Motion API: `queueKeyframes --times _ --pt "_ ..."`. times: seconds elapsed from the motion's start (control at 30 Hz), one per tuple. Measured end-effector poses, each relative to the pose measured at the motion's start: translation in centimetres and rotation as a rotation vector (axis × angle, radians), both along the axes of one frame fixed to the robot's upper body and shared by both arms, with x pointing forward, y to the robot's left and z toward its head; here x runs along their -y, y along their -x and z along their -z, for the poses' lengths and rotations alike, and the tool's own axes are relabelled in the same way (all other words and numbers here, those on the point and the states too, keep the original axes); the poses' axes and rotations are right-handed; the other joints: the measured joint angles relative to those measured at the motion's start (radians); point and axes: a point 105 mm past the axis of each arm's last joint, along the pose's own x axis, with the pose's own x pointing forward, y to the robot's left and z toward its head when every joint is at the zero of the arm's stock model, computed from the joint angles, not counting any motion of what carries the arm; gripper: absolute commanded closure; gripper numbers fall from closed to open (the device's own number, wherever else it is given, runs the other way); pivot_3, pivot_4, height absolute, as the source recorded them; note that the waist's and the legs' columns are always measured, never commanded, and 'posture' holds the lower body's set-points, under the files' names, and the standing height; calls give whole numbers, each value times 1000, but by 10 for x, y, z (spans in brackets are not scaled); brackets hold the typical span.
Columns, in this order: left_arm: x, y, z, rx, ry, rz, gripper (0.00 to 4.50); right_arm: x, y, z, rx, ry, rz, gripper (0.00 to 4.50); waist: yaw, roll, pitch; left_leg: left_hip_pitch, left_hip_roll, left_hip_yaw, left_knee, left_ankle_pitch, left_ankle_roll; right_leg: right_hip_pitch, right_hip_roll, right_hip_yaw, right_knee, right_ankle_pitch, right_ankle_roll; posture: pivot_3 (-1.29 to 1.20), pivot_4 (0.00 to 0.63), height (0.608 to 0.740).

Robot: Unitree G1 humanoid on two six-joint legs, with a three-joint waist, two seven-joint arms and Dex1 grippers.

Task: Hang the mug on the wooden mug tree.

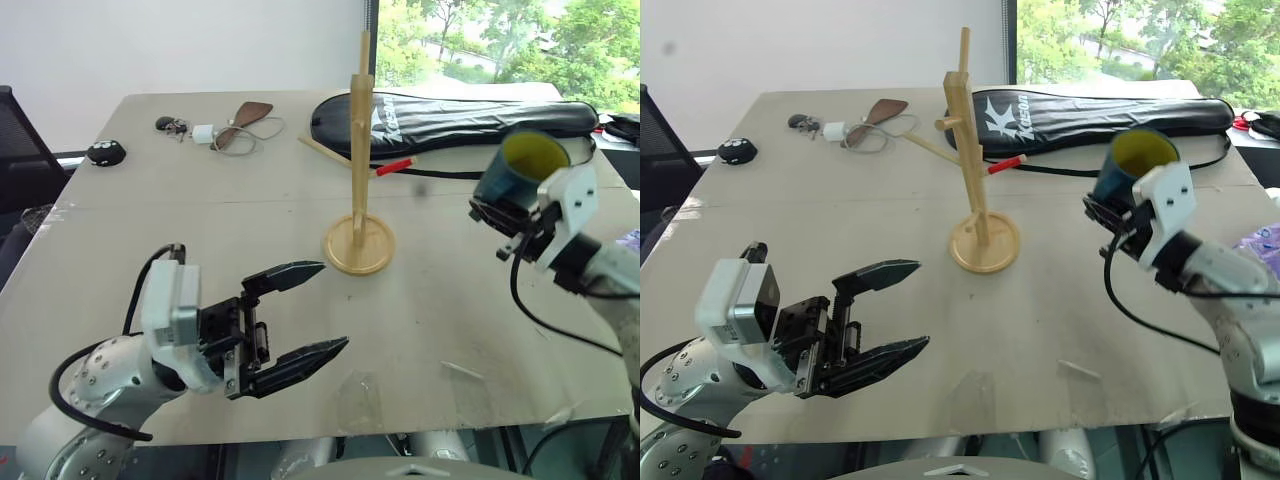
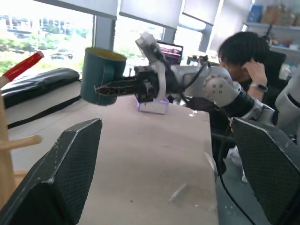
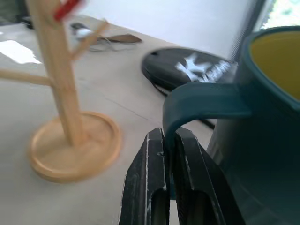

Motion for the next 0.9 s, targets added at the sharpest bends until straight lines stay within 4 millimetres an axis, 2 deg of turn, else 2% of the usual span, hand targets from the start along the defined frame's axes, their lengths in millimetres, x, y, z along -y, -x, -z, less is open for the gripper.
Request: queueKeyframes --times 0.1,0.33,0.47,0.73,0.9 --pt "-4 0 -9 55 50 -10 0 -26 -12 -5 -57 44 -143 4417 0 -1 1 -2 -1 0 1 0 0 0 -1 -1 -2 0 0 0 150 740" --pt "-9 -11 -19 87 65 -80 0 -43 -23 -6 -102 95 -257 4417 3 -1 1 -3 -1 -2 1 0 0 0 -1 -4 -5 0 0 0 150 740" --pt "-17 -20 -10 38 71 -138 0 -44 -22 -5 -118 95 -295 4417 -2 -1 1 -4 -1 -1 1 0 0 0 -1 -6 -7 0 0 0 150 740" --pt "-27 -15 11 6 61 -196 0 -52 -16 -19 -93 58 -364 4417 -3 -1 1 -5 -1 -3 1 0 0 -1 -1 -7 -7 0 0 0 150 740" --pt "-29 -12 13 24 64 -186 0 -57 -13 -28 -72 54 -402 4417 -2 -1 1 -6 -1 -6 1 0 0 -1 -2 -8 -7 0 0 0 150 740"
